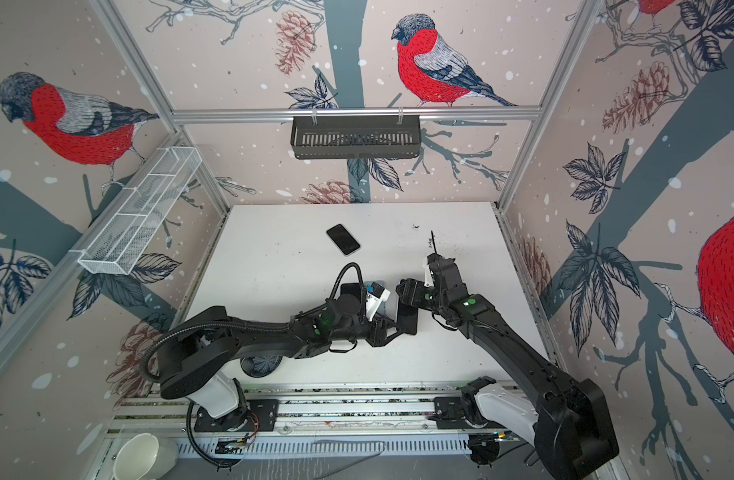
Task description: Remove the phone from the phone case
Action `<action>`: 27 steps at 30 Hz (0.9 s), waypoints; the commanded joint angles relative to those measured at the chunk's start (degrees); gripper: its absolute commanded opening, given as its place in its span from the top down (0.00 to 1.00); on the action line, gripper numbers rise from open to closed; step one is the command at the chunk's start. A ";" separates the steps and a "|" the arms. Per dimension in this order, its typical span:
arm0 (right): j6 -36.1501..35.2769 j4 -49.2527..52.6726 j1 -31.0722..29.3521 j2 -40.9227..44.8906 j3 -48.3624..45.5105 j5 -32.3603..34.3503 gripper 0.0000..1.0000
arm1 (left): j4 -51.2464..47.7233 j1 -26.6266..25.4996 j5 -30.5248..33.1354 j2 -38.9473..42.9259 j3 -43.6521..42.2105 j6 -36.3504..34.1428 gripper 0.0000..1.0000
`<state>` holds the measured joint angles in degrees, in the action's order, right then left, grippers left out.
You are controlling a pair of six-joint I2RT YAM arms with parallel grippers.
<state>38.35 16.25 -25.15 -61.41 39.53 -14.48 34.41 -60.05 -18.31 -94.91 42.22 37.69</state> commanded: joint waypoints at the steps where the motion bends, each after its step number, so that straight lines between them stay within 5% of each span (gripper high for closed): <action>1: -0.51 -2.54 -1.26 1.00 0.71 1.41 0.44 | 4.12 0.50 -1.28 -0.35 0.75 1.20 0.54; 13: -2.71 -5.54 -6.40 3.99 -0.07 2.58 0.42 | 4.25 1.27 -1.83 -0.06 0.66 1.49 0.87; 20: -8.22 -7.30 -7.37 10.40 -0.92 2.35 0.03 | 2.63 1.34 1.03 5.30 -0.88 -1.55 0.97; 27: -15.51 -15.55 -7.02 20.40 -2.87 0.29 0.01 | -1.73 1.43 6.38 18.95 -4.81 -10.45 0.99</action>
<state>28.08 7.60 -32.18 -43.22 37.26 -11.55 30.96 -58.65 -14.63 -79.75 38.37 33.19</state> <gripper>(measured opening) 0.994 0.127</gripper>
